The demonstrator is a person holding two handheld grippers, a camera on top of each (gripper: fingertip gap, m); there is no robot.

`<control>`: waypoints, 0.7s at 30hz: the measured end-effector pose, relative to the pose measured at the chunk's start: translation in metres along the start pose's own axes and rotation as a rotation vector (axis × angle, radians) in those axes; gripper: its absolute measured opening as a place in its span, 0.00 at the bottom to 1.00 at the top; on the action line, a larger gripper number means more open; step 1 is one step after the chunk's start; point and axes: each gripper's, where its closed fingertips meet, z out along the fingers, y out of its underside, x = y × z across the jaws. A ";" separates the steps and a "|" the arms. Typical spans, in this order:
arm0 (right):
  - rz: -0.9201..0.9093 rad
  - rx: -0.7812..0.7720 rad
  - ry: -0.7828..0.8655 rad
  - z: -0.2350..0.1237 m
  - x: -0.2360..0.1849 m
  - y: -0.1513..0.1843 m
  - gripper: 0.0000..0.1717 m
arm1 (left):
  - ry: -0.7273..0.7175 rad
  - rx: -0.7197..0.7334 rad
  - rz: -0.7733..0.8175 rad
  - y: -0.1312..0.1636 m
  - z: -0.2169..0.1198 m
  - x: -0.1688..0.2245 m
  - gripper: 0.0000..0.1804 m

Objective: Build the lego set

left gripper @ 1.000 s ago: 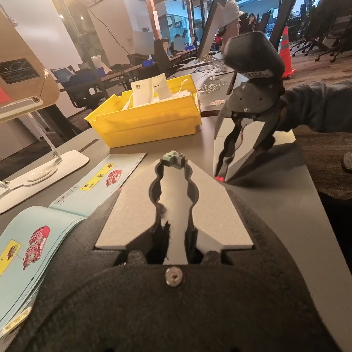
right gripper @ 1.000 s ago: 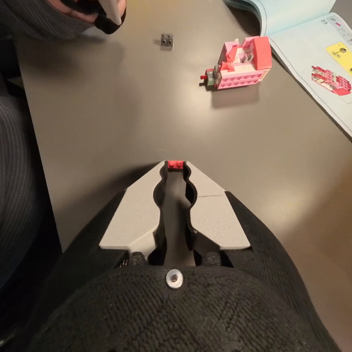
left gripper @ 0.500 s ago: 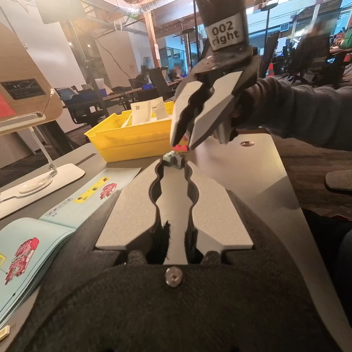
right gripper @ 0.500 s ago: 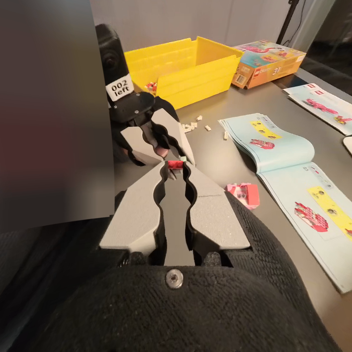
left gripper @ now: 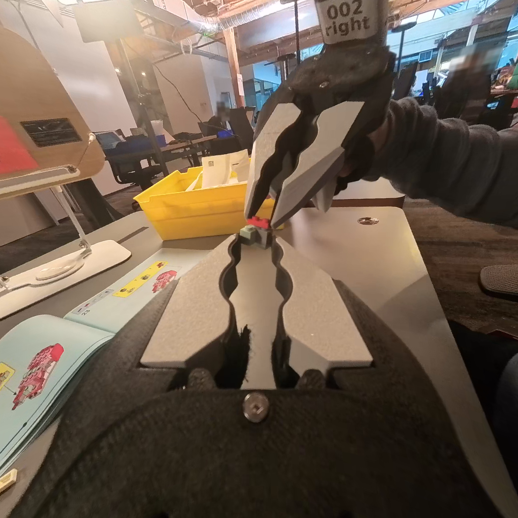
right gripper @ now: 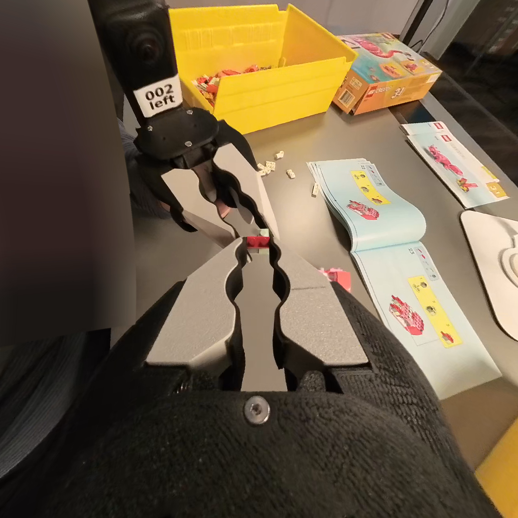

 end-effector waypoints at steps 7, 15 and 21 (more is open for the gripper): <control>-0.003 0.000 0.016 0.001 0.001 -0.005 0.08 | -0.004 0.023 -0.028 -0.004 -0.002 -0.003 0.11; -0.001 0.009 0.025 0.002 0.002 -0.007 0.08 | -0.005 0.025 -0.037 -0.004 -0.002 -0.003 0.11; 0.003 0.015 0.023 0.003 0.001 -0.007 0.08 | -0.008 0.030 -0.043 -0.004 -0.003 -0.005 0.11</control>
